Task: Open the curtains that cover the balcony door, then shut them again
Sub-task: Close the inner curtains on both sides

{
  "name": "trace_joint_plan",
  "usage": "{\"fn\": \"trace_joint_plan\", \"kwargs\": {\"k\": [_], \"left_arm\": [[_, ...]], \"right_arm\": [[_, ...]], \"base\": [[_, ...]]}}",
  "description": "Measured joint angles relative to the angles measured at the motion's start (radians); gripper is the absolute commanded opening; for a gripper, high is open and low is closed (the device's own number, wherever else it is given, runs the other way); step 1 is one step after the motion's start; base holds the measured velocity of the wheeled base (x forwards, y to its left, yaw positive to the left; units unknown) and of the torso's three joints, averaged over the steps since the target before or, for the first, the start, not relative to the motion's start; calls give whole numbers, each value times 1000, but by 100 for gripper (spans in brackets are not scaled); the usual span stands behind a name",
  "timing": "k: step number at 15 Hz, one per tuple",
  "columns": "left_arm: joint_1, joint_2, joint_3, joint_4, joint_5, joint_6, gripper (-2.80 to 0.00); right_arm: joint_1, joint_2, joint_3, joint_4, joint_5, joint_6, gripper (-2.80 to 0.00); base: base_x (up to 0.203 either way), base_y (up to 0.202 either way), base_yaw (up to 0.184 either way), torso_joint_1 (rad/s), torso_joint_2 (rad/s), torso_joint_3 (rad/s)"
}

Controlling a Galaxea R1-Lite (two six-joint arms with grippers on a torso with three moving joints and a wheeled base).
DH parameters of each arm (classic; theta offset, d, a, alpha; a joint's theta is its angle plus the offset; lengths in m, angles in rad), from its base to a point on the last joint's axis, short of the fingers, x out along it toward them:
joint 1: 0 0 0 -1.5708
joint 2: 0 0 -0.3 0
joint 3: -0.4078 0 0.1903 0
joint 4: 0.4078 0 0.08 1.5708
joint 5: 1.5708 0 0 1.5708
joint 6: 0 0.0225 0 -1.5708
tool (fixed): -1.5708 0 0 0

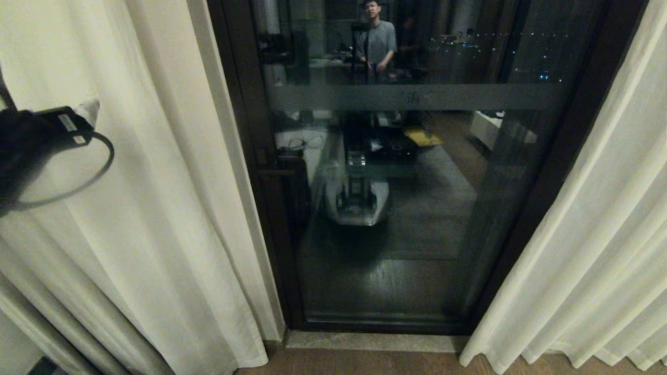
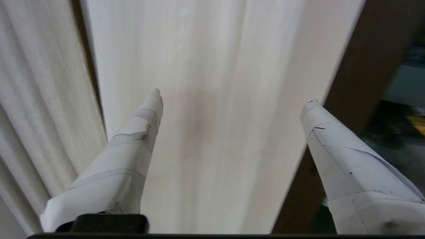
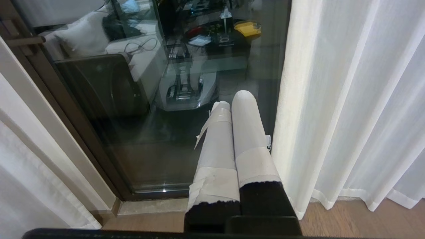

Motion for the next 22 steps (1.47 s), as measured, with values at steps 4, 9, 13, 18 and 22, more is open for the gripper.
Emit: {"fn": "trace_joint_plan", "kwargs": {"k": [4,9,13,18,22], "left_arm": [[10,165,-88,-103,-4,1,0],[5,333,-243,-120,-54,2,0],[-5,446,-377,-120,-83,1,0],[-10,580,-543,-119,-83,0,0],[-10,671,-670,-120,-77,0,0]], "right_arm": [[0,0,0,0,0,0,-280],[0,0,0,0,0,0,-280],[0,0,0,0,0,0,-280],[0,0,0,0,0,1,-280],[0,0,0,0,0,0,-280]], "base": [[0,0,0,0,0,0],[0,0,0,0,0,0],[0,0,0,0,0,0],[0,0,0,0,0,0],[0,0,0,0,0,0]]}}
